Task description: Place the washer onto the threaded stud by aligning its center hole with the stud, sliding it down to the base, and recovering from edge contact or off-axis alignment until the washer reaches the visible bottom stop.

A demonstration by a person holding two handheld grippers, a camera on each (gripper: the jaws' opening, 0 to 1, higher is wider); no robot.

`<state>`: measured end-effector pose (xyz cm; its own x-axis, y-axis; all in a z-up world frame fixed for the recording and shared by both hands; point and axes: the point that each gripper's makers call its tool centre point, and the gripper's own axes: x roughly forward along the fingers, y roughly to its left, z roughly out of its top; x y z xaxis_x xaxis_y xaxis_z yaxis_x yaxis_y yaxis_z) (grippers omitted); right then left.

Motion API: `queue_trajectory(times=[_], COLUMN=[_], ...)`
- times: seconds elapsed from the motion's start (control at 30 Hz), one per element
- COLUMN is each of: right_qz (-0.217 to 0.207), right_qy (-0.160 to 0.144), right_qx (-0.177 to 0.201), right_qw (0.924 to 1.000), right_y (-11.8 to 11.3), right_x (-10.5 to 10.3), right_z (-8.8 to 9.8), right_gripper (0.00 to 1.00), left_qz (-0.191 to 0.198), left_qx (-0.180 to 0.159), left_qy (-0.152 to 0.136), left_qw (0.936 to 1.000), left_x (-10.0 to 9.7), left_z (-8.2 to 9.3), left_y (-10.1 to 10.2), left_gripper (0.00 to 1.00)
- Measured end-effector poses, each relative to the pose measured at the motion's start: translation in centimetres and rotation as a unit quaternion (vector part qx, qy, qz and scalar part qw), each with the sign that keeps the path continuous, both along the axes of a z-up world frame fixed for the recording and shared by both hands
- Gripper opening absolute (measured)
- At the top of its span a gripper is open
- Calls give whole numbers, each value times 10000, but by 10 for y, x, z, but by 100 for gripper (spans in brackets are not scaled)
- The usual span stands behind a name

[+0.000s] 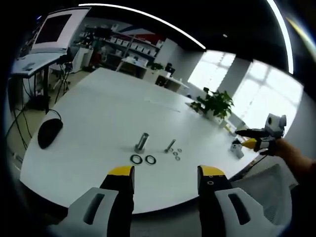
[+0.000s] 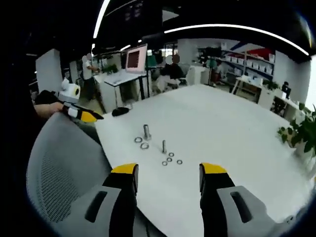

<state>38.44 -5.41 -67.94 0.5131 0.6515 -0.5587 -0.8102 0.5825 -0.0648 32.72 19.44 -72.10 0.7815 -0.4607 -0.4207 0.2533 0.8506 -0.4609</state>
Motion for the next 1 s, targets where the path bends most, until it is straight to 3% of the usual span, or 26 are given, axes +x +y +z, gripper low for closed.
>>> queue_trajectory(times=[0.13,0.23,0.33,0.43,0.7,1.0], right_qz=[409,540,960,1234,1959,2374], right_qy=[-274,-219,-183,-259,-6,175], right_qx=[-190,-173,-333,-504,-846,-1166], right_qw=[9986,9981,9947,9907,9770,9642], right_y=[27,42,59,62,95,134], right_x=[4,8,7,20,36,38], right_z=[0,-2,-7,-11,-25,-51], right_gripper=[50,50,44,39,40,42], left_qz=[-42,-58,-68,-82,-203,-244], left_qx=[72,13,5,-7,-42,-104], left_qy=[-50,-25,-36,-25,-32,-8], left_qw=[10000,10000,10000,10000,9998,9996], left_x=[1,0,0,0,-1,0], left_z=[1,1,1,1,2,2], left_y=[0,-1,-2,-2,-7,-8], left_gripper=[43,42,41,41,39,37])
